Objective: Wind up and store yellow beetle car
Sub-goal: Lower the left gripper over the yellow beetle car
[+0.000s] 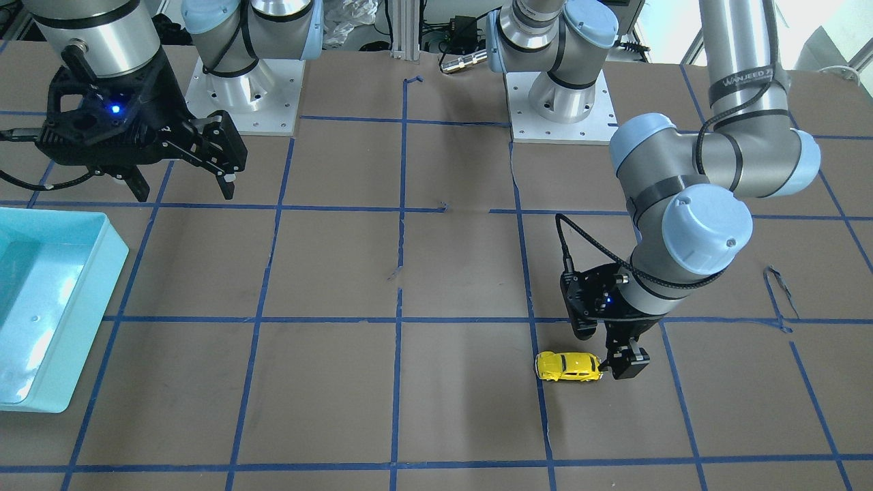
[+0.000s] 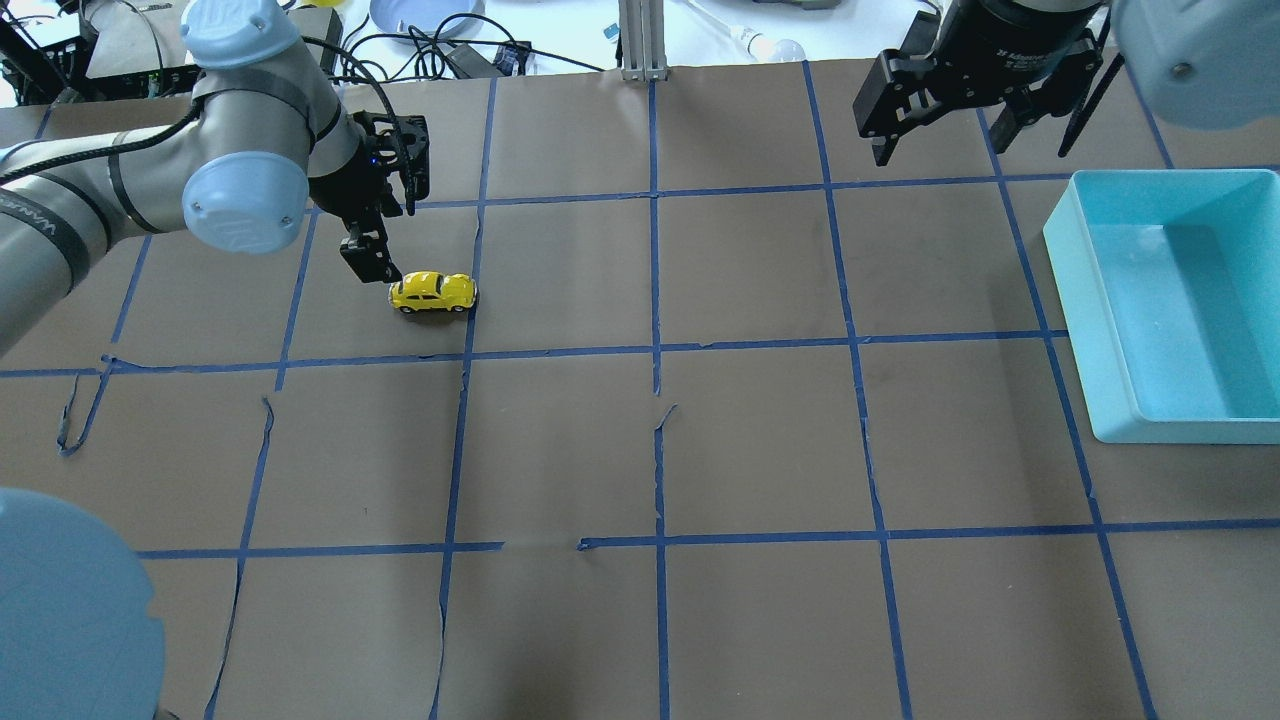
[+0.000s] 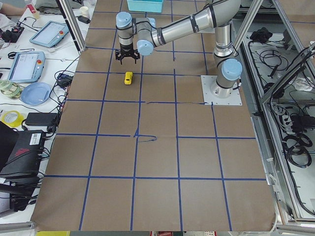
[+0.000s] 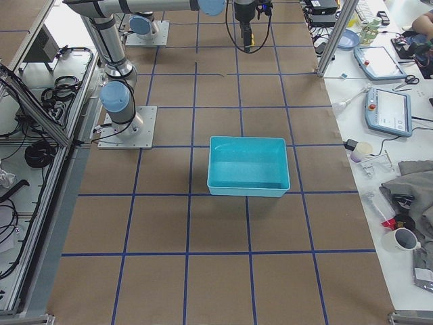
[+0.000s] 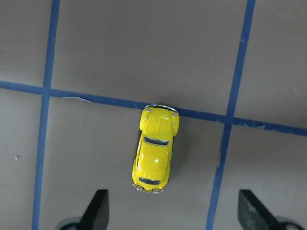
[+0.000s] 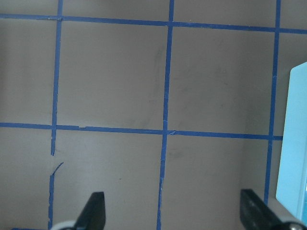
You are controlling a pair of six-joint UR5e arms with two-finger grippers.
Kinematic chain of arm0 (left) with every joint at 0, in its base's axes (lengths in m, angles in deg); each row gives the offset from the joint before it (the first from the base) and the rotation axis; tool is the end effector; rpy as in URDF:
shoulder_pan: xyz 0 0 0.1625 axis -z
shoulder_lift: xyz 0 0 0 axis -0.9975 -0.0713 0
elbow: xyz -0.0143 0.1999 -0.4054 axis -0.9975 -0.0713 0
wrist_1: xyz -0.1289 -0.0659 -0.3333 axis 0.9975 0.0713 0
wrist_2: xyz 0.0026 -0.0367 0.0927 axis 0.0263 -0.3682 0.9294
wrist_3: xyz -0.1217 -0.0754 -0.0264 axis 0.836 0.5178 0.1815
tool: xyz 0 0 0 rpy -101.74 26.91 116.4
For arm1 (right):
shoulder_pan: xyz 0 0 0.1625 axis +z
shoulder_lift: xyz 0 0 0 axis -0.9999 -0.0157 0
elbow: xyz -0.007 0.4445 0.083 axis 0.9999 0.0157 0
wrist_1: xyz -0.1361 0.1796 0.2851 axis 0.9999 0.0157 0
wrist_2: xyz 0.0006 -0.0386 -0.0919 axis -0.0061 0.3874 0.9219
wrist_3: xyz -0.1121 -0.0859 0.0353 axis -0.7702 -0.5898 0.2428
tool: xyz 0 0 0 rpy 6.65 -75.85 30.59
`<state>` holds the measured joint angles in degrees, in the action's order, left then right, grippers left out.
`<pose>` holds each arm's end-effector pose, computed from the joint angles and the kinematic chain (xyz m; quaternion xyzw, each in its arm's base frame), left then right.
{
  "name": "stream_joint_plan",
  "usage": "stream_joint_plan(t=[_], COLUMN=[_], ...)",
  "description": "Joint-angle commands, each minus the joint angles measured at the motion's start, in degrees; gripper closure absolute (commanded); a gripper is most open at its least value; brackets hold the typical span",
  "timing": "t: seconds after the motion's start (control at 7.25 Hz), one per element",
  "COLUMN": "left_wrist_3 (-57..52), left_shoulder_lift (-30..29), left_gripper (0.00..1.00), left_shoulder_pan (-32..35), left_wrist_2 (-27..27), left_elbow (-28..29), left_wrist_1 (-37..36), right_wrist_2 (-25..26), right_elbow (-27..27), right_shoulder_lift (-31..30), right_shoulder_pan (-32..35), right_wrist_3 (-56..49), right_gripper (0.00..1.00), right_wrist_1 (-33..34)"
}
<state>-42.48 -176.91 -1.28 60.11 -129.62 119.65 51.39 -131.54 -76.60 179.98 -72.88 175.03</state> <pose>-0.0791 -0.5949 0.2835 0.6664 0.7453 -0.0157 0.0112 0.1401 -0.4753 0.4975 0.0310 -0.9975 0.0636 0.0027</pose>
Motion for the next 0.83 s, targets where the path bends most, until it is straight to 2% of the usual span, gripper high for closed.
stream_joint_plan(t=[0.0,0.28,0.69], left_wrist_3=[6.82,-2.65,-8.75], left_shoulder_lift=[-3.41,-5.34,-7.02], left_gripper=[0.06,0.06,0.06], left_shoulder_pan=[-0.08,-0.08,-0.08], left_wrist_2=[0.18,-0.35,-0.61], left_elbow=[0.00,-0.44,-2.89], left_wrist_1=[-2.67,-4.51,-9.67], right_wrist_2=[-0.01,-0.10,-0.01], right_elbow=[0.00,0.00,0.00], right_shoulder_lift=[0.00,0.00,0.00], right_shoulder_pan=[0.00,0.09,0.09], right_wrist_3=[0.05,0.05,-0.04], right_gripper=[0.00,0.00,0.00], right_wrist_1=[0.09,0.00,0.00])
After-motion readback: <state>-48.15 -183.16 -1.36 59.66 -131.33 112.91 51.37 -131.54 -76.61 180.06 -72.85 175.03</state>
